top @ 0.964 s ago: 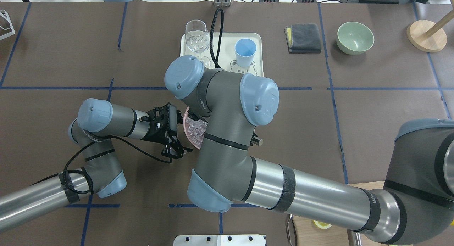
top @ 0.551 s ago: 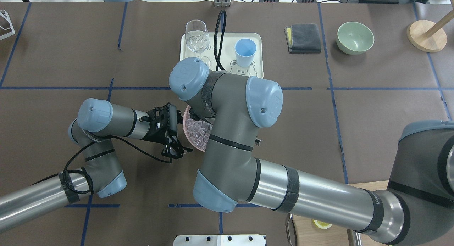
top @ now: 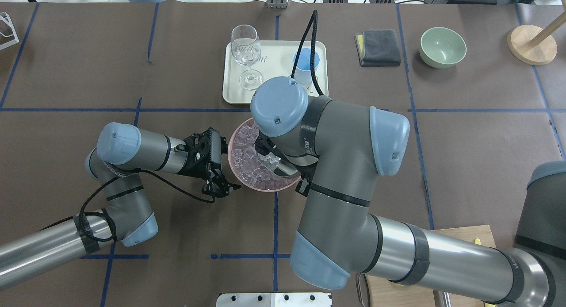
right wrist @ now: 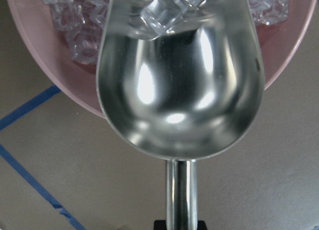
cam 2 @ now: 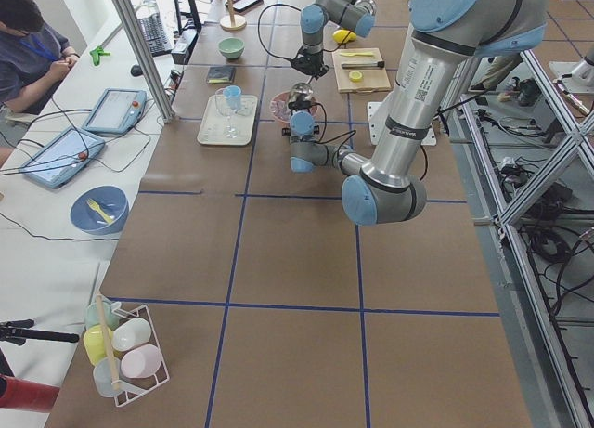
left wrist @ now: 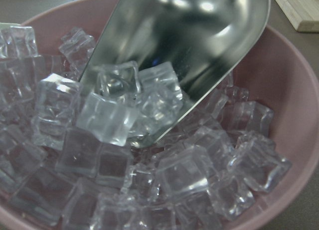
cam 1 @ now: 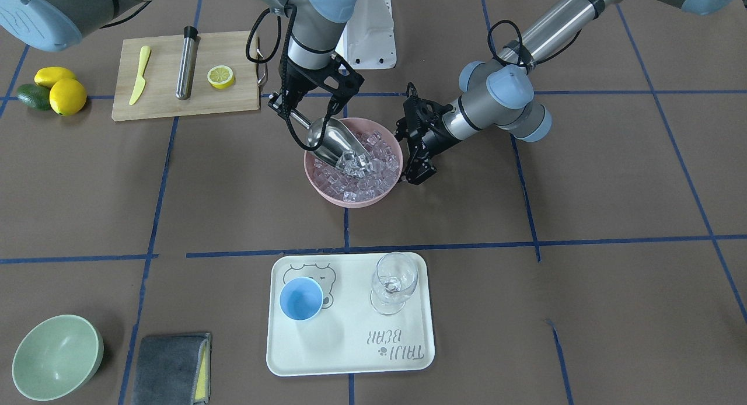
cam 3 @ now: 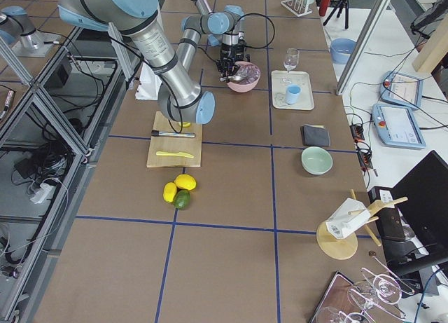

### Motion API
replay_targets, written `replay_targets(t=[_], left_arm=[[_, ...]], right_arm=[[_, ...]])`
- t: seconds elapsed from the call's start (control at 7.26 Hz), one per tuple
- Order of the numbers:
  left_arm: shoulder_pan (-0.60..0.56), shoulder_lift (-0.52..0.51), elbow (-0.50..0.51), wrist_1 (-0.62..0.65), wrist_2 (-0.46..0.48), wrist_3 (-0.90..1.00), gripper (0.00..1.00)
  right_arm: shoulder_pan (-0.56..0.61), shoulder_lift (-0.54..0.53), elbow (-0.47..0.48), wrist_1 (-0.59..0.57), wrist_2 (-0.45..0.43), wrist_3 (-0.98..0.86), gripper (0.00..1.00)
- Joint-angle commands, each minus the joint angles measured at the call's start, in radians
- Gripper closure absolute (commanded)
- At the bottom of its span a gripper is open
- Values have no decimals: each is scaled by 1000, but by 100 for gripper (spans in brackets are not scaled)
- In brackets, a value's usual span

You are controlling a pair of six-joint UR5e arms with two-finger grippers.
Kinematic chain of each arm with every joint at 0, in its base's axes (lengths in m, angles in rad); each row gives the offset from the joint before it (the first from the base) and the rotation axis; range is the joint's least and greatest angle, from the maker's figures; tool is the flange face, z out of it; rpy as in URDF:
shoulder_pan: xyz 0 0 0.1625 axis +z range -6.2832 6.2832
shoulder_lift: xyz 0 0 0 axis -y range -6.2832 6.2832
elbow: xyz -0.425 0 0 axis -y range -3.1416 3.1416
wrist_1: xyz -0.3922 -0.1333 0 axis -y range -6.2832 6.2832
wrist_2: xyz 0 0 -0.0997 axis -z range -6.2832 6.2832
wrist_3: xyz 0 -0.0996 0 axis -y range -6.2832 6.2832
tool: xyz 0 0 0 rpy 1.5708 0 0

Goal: Put ice in cup with scoop
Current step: 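Lift the loaded scoop and move it toward the blue cup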

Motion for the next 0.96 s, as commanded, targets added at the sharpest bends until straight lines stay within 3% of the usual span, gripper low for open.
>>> replay_targets(t=[0.0, 0.83], left_arm=[[0, -1, 0, 0, 0, 0, 0], [0, -1, 0, 0, 0, -1, 0]], right_arm=[[0, -71, 64, 91, 1, 49, 100], [6, -179, 191, 284, -1, 214, 100]])
